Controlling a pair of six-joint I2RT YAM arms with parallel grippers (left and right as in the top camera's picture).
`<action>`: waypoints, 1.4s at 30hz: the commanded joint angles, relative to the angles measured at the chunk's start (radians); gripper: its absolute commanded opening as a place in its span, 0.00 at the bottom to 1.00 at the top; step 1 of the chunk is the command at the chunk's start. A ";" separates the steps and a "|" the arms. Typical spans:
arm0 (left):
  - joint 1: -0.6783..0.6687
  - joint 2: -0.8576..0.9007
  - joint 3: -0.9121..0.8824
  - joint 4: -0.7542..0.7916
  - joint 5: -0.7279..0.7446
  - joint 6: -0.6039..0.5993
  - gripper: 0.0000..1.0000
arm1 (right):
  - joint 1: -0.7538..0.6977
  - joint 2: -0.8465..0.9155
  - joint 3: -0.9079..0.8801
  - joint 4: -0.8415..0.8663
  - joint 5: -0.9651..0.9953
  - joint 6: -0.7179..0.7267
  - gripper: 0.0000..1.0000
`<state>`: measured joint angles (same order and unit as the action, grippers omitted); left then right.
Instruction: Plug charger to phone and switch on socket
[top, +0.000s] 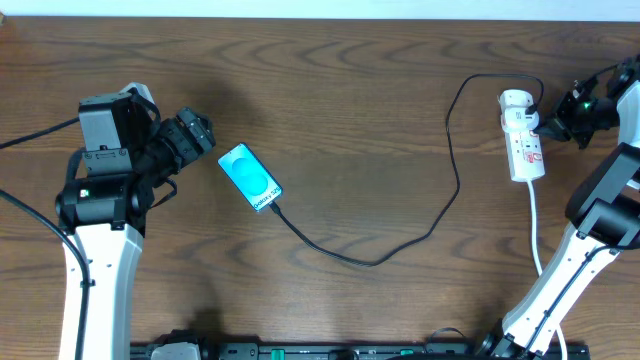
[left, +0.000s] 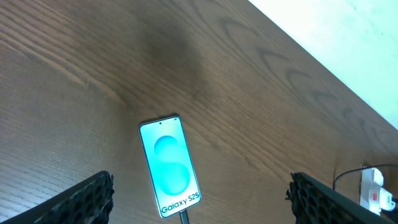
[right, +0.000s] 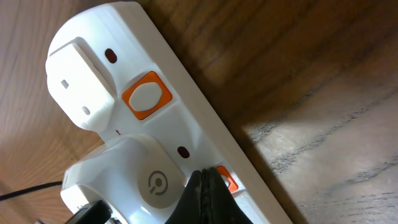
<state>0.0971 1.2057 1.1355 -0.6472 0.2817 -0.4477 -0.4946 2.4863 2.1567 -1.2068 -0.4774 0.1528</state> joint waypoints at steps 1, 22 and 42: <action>0.004 0.003 0.001 0.000 -0.014 0.010 0.91 | 0.072 0.016 -0.006 -0.006 -0.053 0.015 0.01; 0.004 0.003 0.001 0.000 -0.014 0.010 0.91 | 0.086 0.016 -0.006 -0.004 -0.052 0.019 0.01; 0.004 0.003 0.001 0.000 -0.014 0.010 0.91 | 0.086 0.016 -0.006 -0.005 -0.052 0.019 0.01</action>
<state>0.0971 1.2057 1.1355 -0.6472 0.2817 -0.4477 -0.4801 2.4851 2.1609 -1.2037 -0.4404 0.1570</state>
